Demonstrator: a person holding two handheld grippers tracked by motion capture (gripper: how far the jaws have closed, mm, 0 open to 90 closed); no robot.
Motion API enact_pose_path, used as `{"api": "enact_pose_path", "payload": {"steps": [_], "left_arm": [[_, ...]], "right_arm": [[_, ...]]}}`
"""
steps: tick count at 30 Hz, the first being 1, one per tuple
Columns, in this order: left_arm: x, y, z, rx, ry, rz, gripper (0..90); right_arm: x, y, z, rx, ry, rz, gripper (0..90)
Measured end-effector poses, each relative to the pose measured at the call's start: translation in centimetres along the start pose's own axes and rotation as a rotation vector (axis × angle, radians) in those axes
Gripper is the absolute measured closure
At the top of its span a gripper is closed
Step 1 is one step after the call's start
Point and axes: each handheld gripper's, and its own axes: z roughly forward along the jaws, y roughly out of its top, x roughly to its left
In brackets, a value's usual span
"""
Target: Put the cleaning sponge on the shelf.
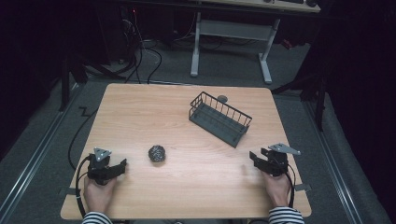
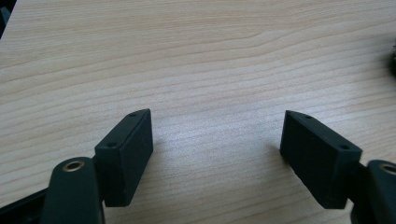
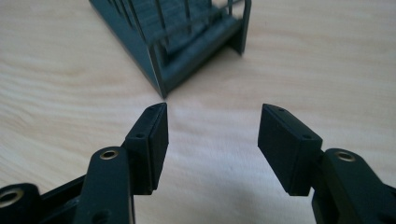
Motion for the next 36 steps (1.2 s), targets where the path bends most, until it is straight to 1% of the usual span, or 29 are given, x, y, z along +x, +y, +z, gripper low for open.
{"api": "enact_pose_path", "payload": {"steps": [2, 3, 4, 5, 7, 8, 10, 11, 14, 16, 17, 20, 21, 22, 25, 28, 32, 33, 36], "left_arm": [[0.0, 0.0, 0.0, 0.0, 0.0, 0.0, 25.8], [0.0, 0.0, 0.0, 0.0, -0.001, 0.0, 25.8], [0.0, 0.0, 0.0, 0.0, -0.001, 0.0, 25.8], [0.0, 0.0, 0.0, -0.001, -0.001, 0.0, 25.8], [0.0, 0.0, 0.0, 0.0, 0.0, 0.0, 25.8], [0.0, 0.0, 0.0, 0.0, 0.0, 0.0, 25.9], [0.0, 0.0, 0.0, -0.001, -0.001, -0.002, 25.9], [0.0, 0.0, 0.0, -0.003, 0.0, -0.004, 26.0], [0.1, 0.0, 0.0, -0.001, -0.002, -0.003, 26.0], [0.0, 0.0, 0.0, 0.0, 0.001, -0.001, 26.0], [0.0, 0.0, 0.0, 0.0, 0.002, -0.001, 26.0], [0.0, 0.0, 0.0, 0.0, 0.002, -0.002, 26.1], [0.0, 0.0, 0.0, 0.0, 0.002, -0.002, 26.1], [0.0, 0.0, 0.0, -0.001, 0.002, -0.002, 26.1], [0.0, 0.0, 0.0, 0.0, 0.002, -0.002, 26.1], [0.0, 0.0, 0.0, 0.0, 0.002, -0.003, 26.2], [0.0, 0.0, 0.0, -0.001, 0.0, -0.004, 26.1], [0.1, 0.0, 0.0, -0.002, 0.0, -0.005, 26.1], [0.1, 0.0, 0.0, -0.002, -0.002, -0.006, 26.1]], "right_arm": [[0.2, 1.0, -0.2, -0.017, 0.008, -0.002, 43.1], [0.3, 2.1, -0.5, -0.037, 0.013, -0.007, 43.1], [0.3, 2.1, -0.5, -0.037, 0.013, -0.007, 43.1], [0.4, 2.6, -0.6, -0.047, 0.013, -0.011, 43.1], [0.4, 3.7, -0.7, -0.067, 0.021, -0.006, 42.7], [0.5, 4.4, -0.7, -0.067, 0.021, -0.006, 42.0], [0.5, 5.5, -0.6, -0.077, 0.0, -0.02, 40.2], [0.4, 6.0, -0.5, -0.085, -0.002, -0.014, 39.6], [0.1, 7.4, -0.2, -0.087, -0.007, -0.006, 37.6], [-0.2, 8.3, 0.1, -0.084, -0.005, -0.006, 37.1], [-0.3, 9.0, 0.5, -0.075, -0.014, -0.01, 36.8], [-0.4, 9.5, 0.9, -0.072, -0.016, -0.009, 36.7], [-0.4, 10.1, 1.4, -0.066, -0.02, -0.013, 36.8], [-0.4, 10.1, 1.4, -0.066, -0.02, -0.013, 36.8], [-0.5, 11.0, 2.2, -0.042, -0.016, -0.011, 37.0], [-0.5, 11.8, 3.1, -0.016, -0.017, 0.014, 37.2], [-0.2, 12.2, 4.1, 0.002, -0.029, 0.006, 37.7], [-0.2, 12.3, 4.5, 0.019, -0.032, 0.01, 37.5], [-0.2, 12.3, 5.3, 0.045, -0.04, 0.008, 37.6]]}}
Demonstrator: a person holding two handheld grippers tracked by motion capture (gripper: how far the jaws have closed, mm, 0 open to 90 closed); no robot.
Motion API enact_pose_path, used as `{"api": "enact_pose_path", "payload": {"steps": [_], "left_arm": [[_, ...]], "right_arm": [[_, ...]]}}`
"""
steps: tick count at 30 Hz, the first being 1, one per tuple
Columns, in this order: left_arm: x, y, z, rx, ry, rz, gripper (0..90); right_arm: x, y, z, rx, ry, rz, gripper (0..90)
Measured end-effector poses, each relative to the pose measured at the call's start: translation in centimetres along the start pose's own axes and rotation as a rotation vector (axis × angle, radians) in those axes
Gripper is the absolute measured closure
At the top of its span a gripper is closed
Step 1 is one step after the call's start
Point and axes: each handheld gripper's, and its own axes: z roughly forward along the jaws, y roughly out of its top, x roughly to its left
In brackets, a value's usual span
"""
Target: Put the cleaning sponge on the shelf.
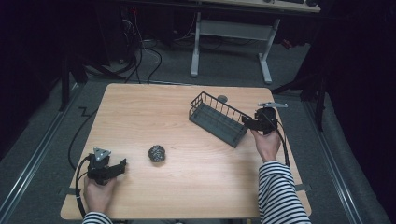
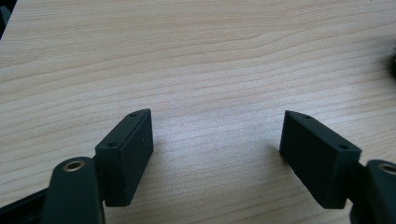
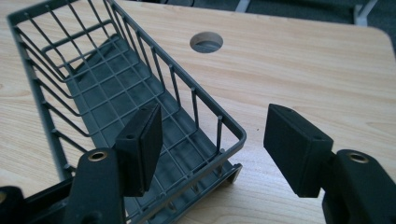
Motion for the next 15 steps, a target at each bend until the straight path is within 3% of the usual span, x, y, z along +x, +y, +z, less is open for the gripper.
{"api": "enact_pose_path", "payload": {"steps": [10, 13, 15], "left_arm": [[0.0, 0.0, 0.0, 0.0, -0.001, -0.002, 26.2], [-0.1, 0.0, 0.0, 0.002, 0.004, 0.003, 25.9], [0.0, 0.0, 0.0, 0.001, 0.002, 0.002, 26.0]], "right_arm": [[0.1, -0.2, 1.4, 0.067, -0.014, 0.003, 41.4], [0.7, -0.7, 1.2, 0.084, -0.036, -0.05, 46.0], [0.7, -0.7, 1.1, 0.082, -0.034, -0.049, 46.6]]}}
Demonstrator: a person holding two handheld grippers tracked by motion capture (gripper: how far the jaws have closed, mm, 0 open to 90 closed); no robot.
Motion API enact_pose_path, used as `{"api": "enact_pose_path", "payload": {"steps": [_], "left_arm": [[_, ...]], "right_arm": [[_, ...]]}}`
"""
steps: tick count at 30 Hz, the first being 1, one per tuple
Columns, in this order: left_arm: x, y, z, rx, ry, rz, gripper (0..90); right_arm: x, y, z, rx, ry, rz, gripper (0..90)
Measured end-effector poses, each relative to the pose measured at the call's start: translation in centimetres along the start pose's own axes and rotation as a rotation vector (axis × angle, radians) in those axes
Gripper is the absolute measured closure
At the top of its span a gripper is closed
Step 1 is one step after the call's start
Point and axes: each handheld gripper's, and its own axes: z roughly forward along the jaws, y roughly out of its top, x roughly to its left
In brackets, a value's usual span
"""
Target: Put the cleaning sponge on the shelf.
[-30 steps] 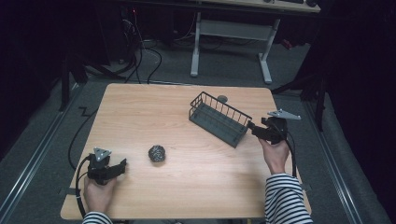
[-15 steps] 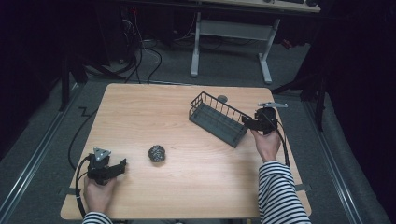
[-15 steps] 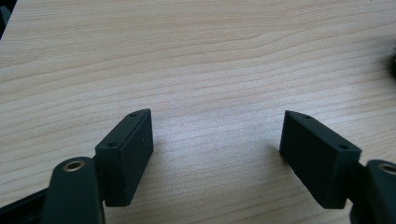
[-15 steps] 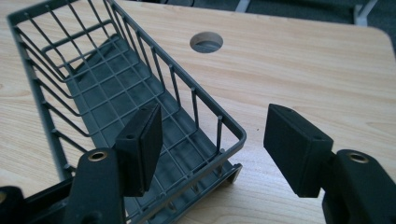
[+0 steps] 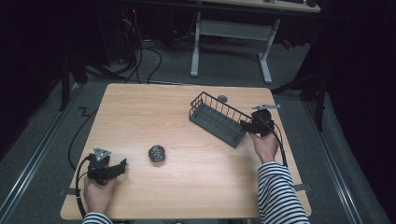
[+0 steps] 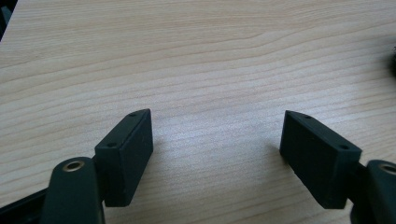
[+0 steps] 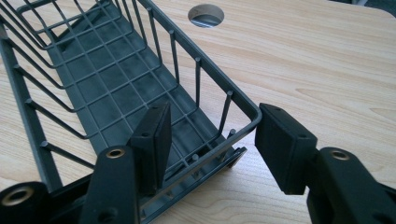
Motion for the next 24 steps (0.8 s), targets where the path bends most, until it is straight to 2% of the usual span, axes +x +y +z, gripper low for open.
{"api": "enact_pose_path", "payload": {"steps": [4, 21, 24], "left_arm": [[0.0, 0.0, 0.0, 0.001, 0.002, 0.001, 26.0], [0.0, 0.1, 0.1, -0.001, 0.001, 0.002, 26.5], [0.0, 0.0, 0.1, -0.001, 0.001, 0.002, 26.5]], "right_arm": [[0.0, -0.2, -0.1, -0.012, 0.009, 0.005, 48.1], [0.1, -0.8, -0.9, 0.009, 0.021, -0.04, 49.6], [0.2, -1.2, -1.2, -0.006, 0.03, -0.035, 49.5]]}}
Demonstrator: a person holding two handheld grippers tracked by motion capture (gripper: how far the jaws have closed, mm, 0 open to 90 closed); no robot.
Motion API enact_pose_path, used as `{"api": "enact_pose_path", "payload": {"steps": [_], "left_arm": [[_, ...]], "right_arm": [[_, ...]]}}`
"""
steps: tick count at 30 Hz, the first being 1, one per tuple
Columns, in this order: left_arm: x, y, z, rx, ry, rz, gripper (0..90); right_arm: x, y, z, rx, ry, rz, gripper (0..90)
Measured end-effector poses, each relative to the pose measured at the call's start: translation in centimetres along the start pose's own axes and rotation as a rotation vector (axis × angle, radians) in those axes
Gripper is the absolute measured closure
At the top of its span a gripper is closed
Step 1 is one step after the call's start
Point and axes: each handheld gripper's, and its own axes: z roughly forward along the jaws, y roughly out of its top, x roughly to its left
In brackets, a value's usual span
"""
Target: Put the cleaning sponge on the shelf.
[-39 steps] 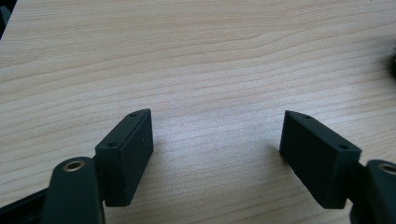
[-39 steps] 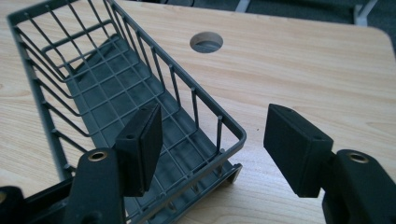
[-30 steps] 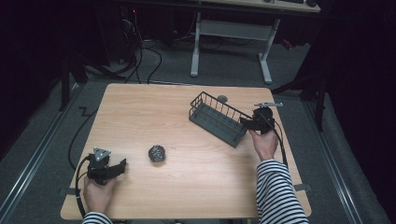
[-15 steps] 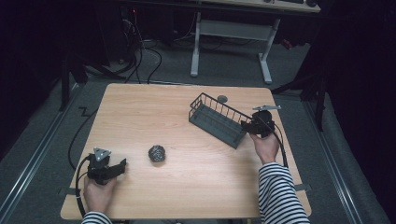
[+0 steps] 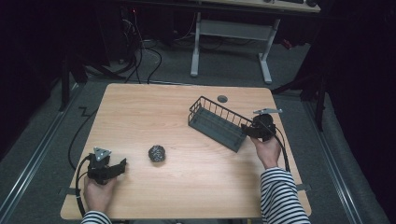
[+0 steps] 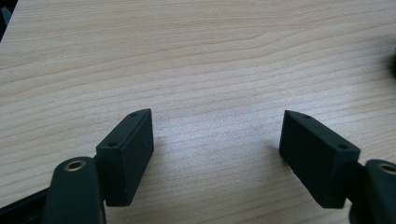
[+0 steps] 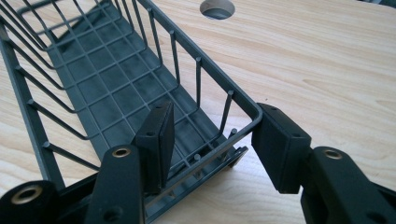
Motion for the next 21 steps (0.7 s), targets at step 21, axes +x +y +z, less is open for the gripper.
{"api": "enact_pose_path", "payload": {"steps": [21], "left_arm": [[-0.1, 0.0, 0.0, 0.001, 0.002, -0.002, 26.3]], "right_arm": [[3.1, -3.5, -3.5, -0.01, 0.048, -0.082, 48.3]]}}
